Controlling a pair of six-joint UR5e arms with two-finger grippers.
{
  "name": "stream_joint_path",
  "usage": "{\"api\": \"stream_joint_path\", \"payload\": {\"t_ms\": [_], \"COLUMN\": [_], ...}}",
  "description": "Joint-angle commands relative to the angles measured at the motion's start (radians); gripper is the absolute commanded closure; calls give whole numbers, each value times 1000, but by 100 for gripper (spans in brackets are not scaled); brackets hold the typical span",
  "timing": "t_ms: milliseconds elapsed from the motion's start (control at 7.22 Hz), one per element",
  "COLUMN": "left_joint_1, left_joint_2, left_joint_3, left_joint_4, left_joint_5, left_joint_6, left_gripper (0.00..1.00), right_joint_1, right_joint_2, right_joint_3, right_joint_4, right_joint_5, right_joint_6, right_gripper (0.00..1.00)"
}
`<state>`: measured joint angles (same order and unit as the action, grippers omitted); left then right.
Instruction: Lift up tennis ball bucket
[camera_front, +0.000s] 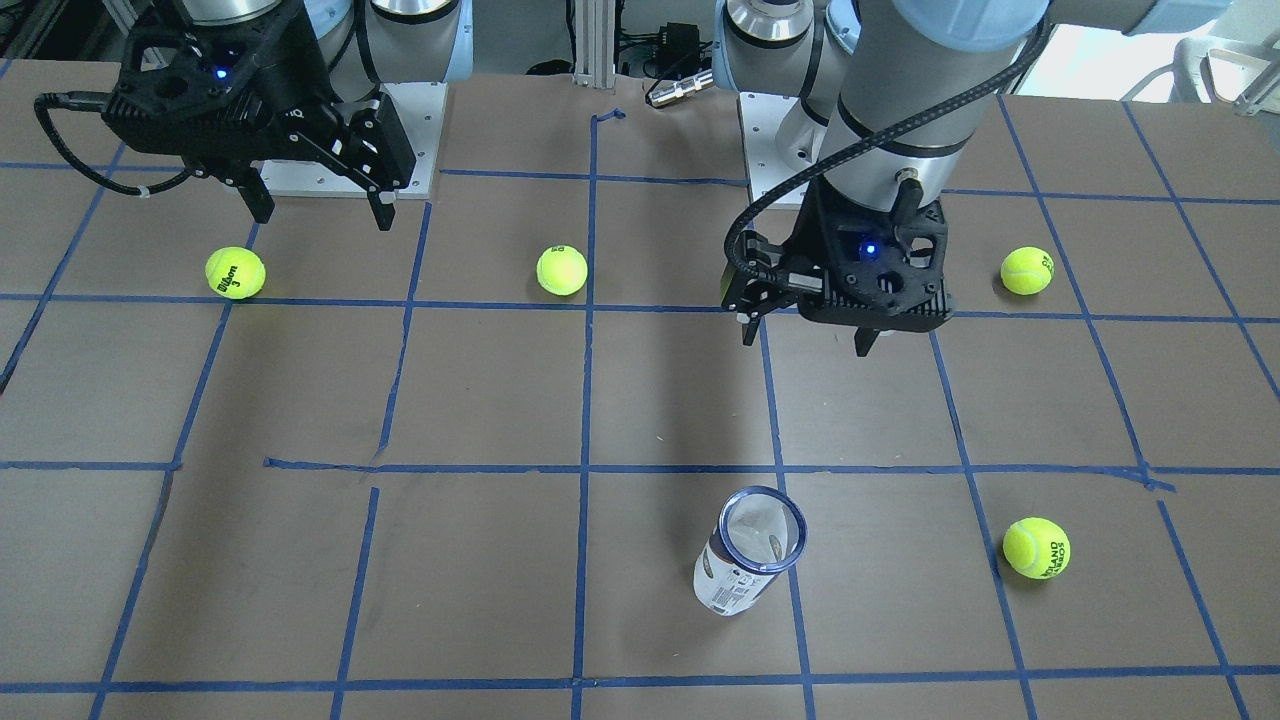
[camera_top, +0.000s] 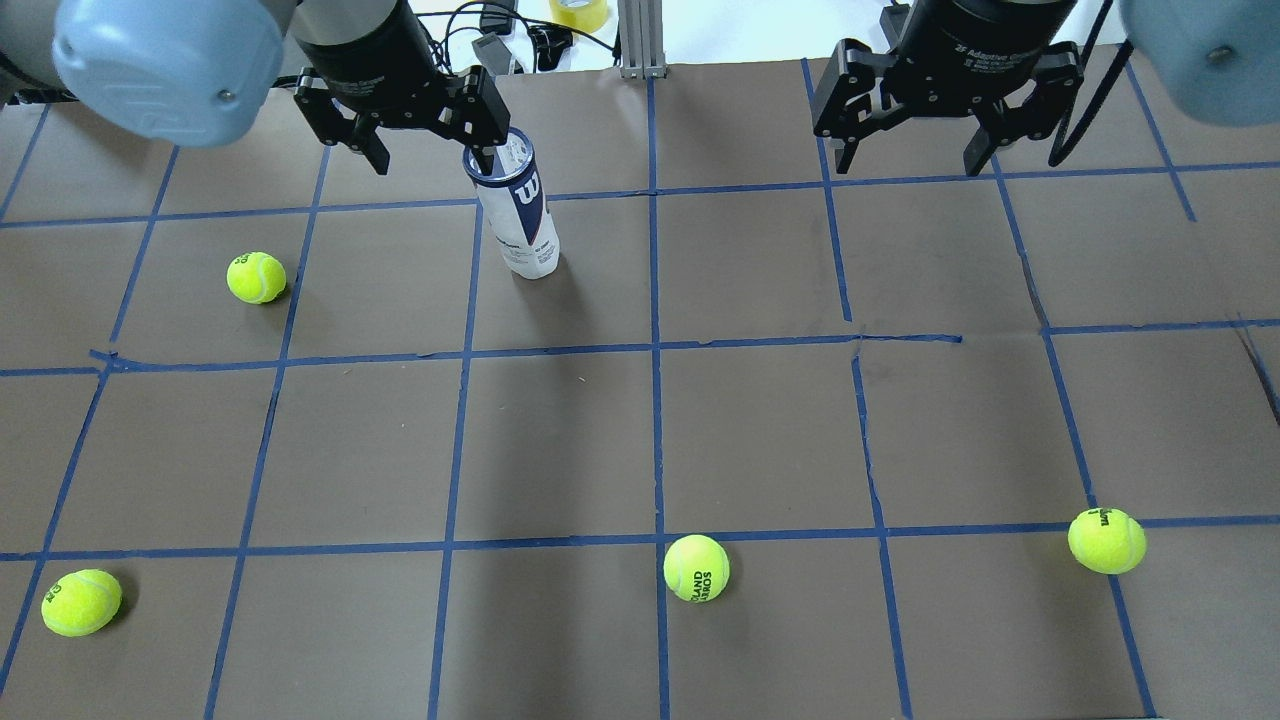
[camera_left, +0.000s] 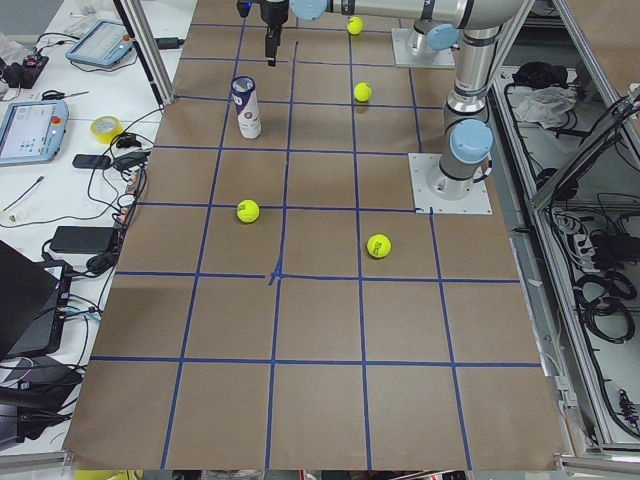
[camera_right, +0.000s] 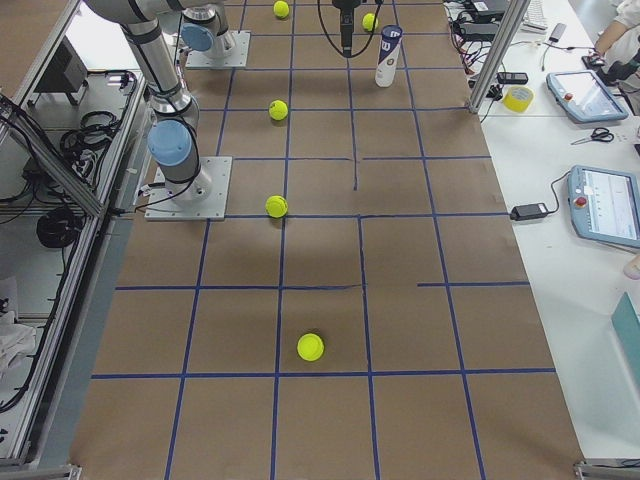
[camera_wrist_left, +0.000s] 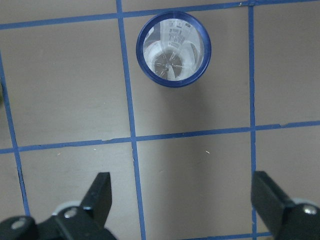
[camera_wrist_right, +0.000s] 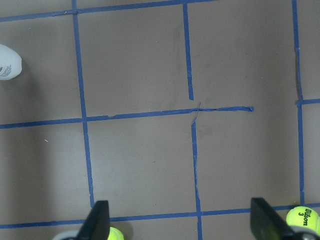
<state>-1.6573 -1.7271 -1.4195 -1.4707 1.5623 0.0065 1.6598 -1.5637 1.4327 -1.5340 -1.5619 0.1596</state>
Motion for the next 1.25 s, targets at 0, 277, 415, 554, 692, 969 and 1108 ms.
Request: {"api": "stream_joint_path", "payload": {"t_ms": [0,277,415,554,692,969,1108], "left_joint_1": [139,163,162,162,160,159,162], "left_joint_2": [64,115,142,156,164,167,169], "left_joint_3": [-38,-36,-38,-53,-71,-78,-81], "left_joint_4": [-22,-149,-186,-189,-185,-183,-183], "left_joint_5": [-1,-5,4,4,-1,-1,-7], "left_joint_6": [156,158,156,144,142,144,144], "left_gripper": [0,0,0,0,0,0,0], "right_joint_1": [0,0,0,0,0,0,0], "right_joint_2": [1,2,2,2,2,2,2], "right_joint_3": [0,0,0,0,0,0,0], "right_joint_4": [0,0,0,0,0,0,0], "right_joint_5": [0,2,2,0,0,2,2], "right_joint_6": [0,0,0,0,0,0,0], "right_gripper": [0,0,0,0,0,0,0]}}
